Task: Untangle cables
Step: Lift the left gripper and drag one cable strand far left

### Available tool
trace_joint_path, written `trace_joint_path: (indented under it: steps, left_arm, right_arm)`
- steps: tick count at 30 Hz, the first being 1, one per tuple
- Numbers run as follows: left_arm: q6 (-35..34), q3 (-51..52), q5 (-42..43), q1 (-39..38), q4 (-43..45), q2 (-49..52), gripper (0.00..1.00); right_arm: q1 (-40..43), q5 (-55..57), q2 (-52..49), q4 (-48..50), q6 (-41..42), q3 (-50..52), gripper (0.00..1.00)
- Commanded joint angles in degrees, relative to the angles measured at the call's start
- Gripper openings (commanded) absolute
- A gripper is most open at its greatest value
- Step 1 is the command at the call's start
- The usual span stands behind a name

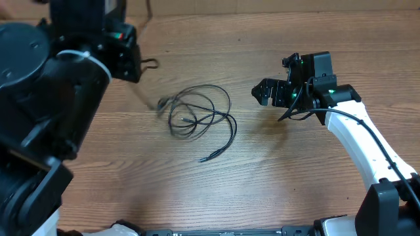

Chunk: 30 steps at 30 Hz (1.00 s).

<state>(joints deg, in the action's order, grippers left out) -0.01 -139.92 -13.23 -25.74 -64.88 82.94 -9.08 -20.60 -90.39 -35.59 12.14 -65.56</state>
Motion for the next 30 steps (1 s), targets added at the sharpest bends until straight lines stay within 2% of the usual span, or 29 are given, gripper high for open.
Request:
trace_joint_path:
  steps: [1,10,17,25,30]
  left_arm:
    - [-0.35,-0.55,-2.36,0.24,-1.25,0.20,0.04]
    - [-0.35,-0.52,-4.48,0.26,-3.91,1.27,0.04]
    - [-0.37,-0.50,-11.04,1.53,-4.35,4.13,0.04]
    - [-0.42,-0.50,-10.56,10.36,-6.69,8.66,0.04]
    - [-0.44,-0.50,-4.79,20.09,-9.29,11.93,0.04]
  right_arm:
    - [0.13,-0.24,-0.04,0.35,-0.20,-0.09,1.00]
    - [0.13,-0.26,-0.04,0.26,-0.20,-0.07,1.00]
    - [0.13,-0.24,-0.04,0.11,-0.20,-0.07,1.00]
    - [0.13,-0.24,-0.04,-0.07,-0.20,-0.09,1.00]
    - [0.13,-0.22,-0.04,-0.15,-0.20,-0.07,1.00]
